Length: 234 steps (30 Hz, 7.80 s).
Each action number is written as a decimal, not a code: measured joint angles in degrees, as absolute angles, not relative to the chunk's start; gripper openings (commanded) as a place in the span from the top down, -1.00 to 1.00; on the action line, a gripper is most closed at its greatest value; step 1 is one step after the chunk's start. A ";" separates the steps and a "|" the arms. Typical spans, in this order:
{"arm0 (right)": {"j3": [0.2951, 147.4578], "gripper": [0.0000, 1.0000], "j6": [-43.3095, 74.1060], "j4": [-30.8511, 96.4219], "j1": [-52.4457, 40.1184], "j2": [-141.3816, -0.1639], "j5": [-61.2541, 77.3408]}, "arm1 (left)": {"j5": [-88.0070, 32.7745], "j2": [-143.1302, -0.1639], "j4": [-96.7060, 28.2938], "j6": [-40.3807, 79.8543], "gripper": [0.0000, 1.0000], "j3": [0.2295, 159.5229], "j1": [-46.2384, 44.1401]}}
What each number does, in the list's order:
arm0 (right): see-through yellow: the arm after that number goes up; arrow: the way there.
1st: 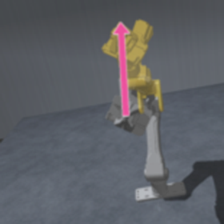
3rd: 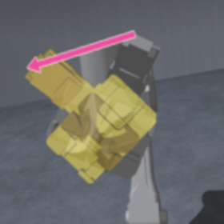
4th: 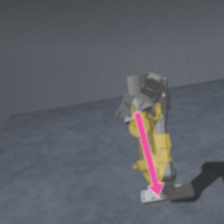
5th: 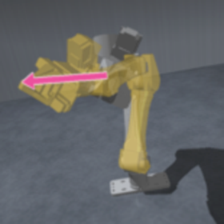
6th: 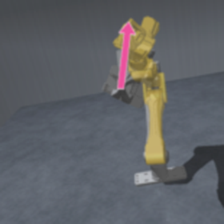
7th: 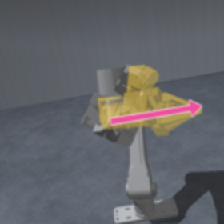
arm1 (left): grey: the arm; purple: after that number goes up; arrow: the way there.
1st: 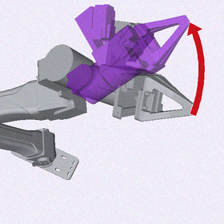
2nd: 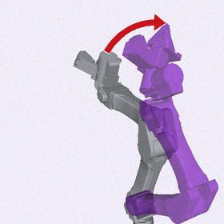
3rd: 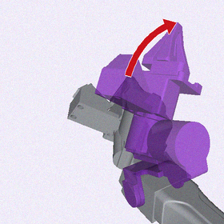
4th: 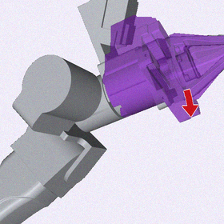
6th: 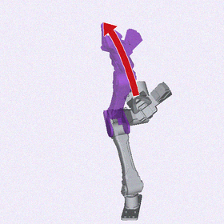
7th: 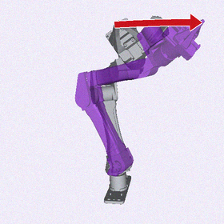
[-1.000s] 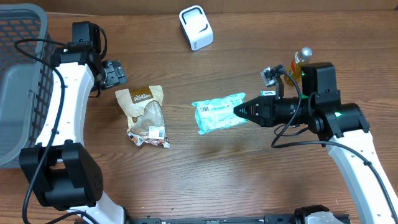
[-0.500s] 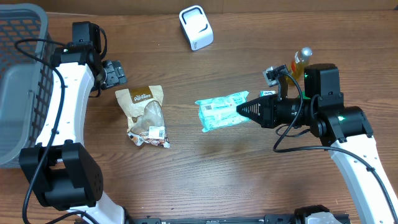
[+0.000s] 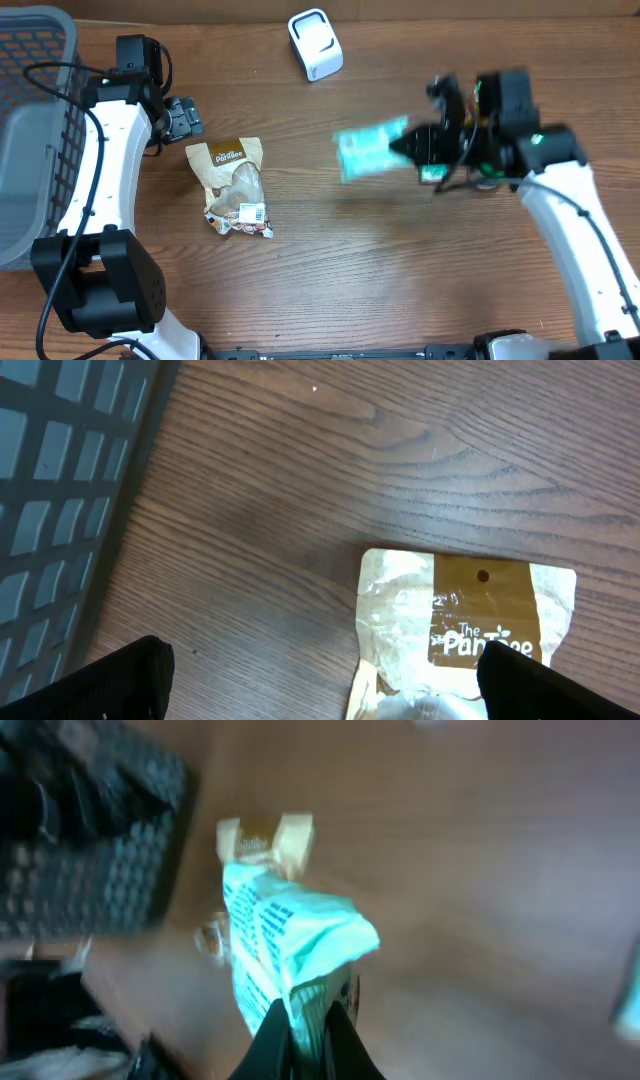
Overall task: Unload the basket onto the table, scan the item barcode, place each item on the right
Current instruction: 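Lift the wet-wipes pack and carry it toward the white scanner, then hold the wet-wipes pack in front of the white scanner, then carry the wet-wipes pack right and lower it onto the table, then open the right gripper and move it over the snack pouch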
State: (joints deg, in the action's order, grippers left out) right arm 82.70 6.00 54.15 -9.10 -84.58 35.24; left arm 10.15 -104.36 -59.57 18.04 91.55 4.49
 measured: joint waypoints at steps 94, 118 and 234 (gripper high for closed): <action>105.43 0.93 -40.47 9.74 -32.21 -131.48 -21.91 | 10.15 -104.36 -59.61 18.04 -0.99 91.55 4.49; 98.50 0.54 -11.57 77.30 -20.60 -115.52 13.21 | 10.17 -104.36 -59.59 18.04 -0.99 91.55 4.49; 88.38 -1.00 16.71 39.46 -30.26 -115.83 23.81 | 10.17 -104.36 -59.59 18.04 -0.99 91.55 4.49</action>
State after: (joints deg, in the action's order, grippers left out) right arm 88.38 16.71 39.46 -30.26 -115.83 23.81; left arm 10.17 -104.36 -59.59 18.04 91.55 4.49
